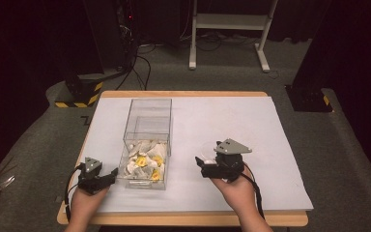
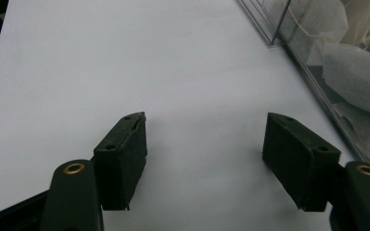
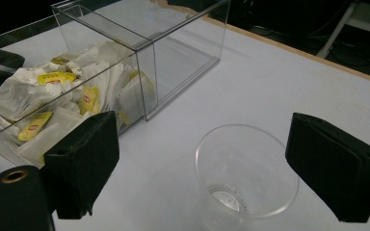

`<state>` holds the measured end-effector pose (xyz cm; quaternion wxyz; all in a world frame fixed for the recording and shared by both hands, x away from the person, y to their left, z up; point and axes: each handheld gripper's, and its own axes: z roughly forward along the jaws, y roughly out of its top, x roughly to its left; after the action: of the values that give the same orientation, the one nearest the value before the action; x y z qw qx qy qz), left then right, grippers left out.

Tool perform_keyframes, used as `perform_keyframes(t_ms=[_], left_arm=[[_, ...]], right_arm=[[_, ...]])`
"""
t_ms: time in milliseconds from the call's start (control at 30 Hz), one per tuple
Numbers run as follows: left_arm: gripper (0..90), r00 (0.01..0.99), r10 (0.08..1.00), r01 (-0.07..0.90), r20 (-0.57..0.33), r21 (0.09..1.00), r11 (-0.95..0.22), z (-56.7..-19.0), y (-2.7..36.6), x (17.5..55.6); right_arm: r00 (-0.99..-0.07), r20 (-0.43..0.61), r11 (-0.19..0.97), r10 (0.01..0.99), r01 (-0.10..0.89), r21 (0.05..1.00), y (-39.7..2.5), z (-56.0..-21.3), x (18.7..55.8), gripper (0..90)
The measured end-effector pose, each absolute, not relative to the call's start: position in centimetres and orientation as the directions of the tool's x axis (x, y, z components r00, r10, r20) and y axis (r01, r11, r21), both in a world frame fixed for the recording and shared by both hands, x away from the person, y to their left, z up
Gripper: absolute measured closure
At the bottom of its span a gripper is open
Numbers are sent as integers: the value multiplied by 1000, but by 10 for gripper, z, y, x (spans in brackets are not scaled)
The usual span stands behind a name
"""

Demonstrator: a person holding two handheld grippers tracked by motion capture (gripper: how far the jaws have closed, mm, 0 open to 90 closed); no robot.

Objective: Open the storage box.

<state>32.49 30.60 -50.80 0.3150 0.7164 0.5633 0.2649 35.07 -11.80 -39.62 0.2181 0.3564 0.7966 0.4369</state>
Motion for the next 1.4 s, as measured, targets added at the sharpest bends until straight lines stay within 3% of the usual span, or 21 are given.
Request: perform_keyframes(t_ms=[1400], left_arm=[[325, 226, 974, 638, 22, 752, -165, -508, 306, 323]], right_arm=[[-802, 12, 420, 598, 326, 847, -13, -402, 345, 131]])
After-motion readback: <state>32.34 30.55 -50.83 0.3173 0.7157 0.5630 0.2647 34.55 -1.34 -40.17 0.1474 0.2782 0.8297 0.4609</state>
